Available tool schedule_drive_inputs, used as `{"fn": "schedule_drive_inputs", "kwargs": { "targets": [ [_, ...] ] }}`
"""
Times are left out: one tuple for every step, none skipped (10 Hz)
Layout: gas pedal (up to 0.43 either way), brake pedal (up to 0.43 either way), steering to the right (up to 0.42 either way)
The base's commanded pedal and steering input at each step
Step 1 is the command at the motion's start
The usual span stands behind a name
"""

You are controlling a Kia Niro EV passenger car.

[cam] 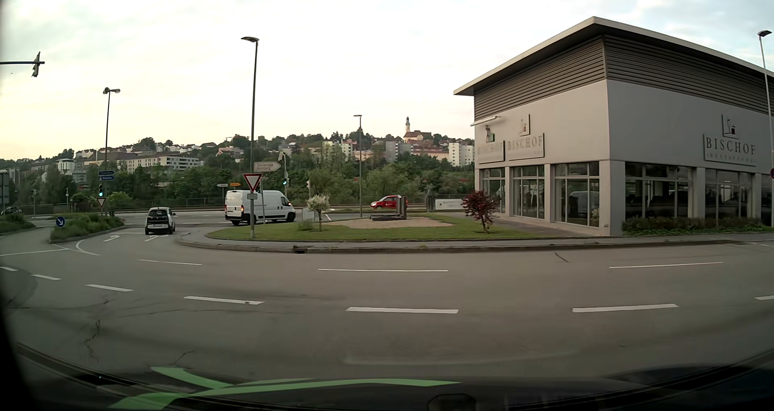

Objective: Follow the waypoints while adhering to traffic rules and regulations

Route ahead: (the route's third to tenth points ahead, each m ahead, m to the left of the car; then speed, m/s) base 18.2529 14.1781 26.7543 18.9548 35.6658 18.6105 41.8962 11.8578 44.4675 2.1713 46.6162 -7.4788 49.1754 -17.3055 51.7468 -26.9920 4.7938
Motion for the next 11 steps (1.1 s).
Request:
{"fn": "schedule_drive_inputs", "kwargs": {
  "targets": [
    [0.039, 0.0, -0.207],
    [0.039, 0.0, -0.208],
    [0.047, 0.0, -0.209],
    [0.067, 0.0, -0.222],
    [0.067, 0.0, -0.236],
    [0.079, 0.0, -0.25],
    [0.079, 0.0, -0.256],
    [0.079, 0.0, -0.261],
    [0.079, 0.0, -0.267],
    [0.079, 0.0, -0.271],
    [0.039, 0.0, -0.275]
  ]
}}
